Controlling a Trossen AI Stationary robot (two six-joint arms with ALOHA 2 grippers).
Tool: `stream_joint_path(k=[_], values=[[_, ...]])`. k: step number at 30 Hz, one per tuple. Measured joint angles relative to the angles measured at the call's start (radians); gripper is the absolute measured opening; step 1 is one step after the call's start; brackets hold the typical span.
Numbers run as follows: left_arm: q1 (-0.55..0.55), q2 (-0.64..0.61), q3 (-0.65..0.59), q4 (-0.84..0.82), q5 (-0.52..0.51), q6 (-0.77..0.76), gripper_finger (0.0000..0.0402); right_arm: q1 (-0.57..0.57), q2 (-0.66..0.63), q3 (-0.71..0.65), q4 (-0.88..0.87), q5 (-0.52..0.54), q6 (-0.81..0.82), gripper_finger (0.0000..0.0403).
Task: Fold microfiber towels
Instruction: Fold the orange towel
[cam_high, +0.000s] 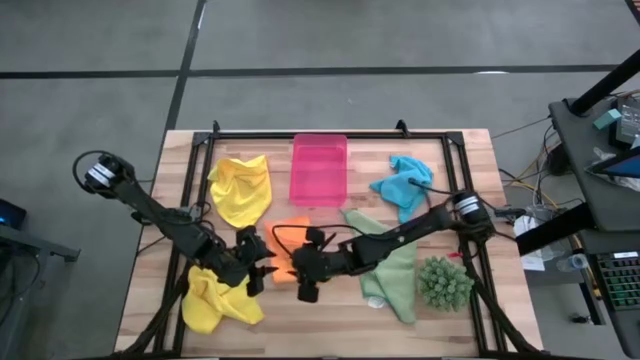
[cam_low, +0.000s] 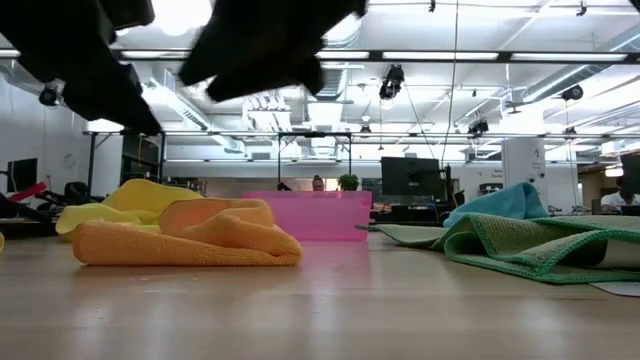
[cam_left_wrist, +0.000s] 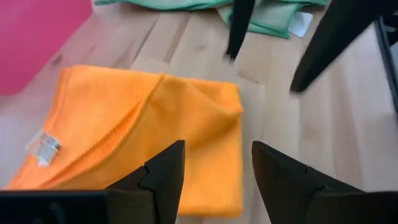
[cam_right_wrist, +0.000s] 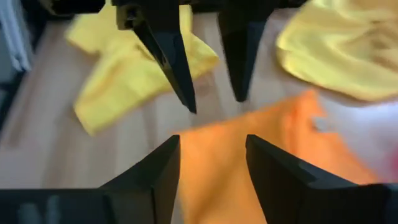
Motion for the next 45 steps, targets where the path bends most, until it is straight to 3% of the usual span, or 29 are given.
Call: stream_joint_path(k=[6,11,16,24,37,45], values=[[0.073,0.050,0.010,0.075,0.021,0.064,0.0145,0.054,-0.097,-0.059,-0.146,0.063,-0.039,0.0121],[0.150,0.090,0.040,0.082,0.127,0.075,0.0078,0.086,-0.160,-0.173,-0.164,0.061,-0.040,0.0071],[0.206,0.148,0.095,0.081,0.157,0.128,0.0007,0.114,-0.213,-0.300,-0.114,0.060,-0.021,0.0028],[0.323,0.272,0.207,0.071,0.270,0.206,0.0001,0.121,-0.259,-0.461,0.110,0.060,-0.061,0.0009],[0.449,0.437,0.280,0.063,0.380,0.274,0.0000,0.121,-0.312,-0.550,0.172,0.060,-0.072,0.0009],[0.442,0.433,0.284,0.007,0.568,0.265,0.0000,0.121,-0.312,-0.551,0.175,0.060,-0.074,0.0009]])
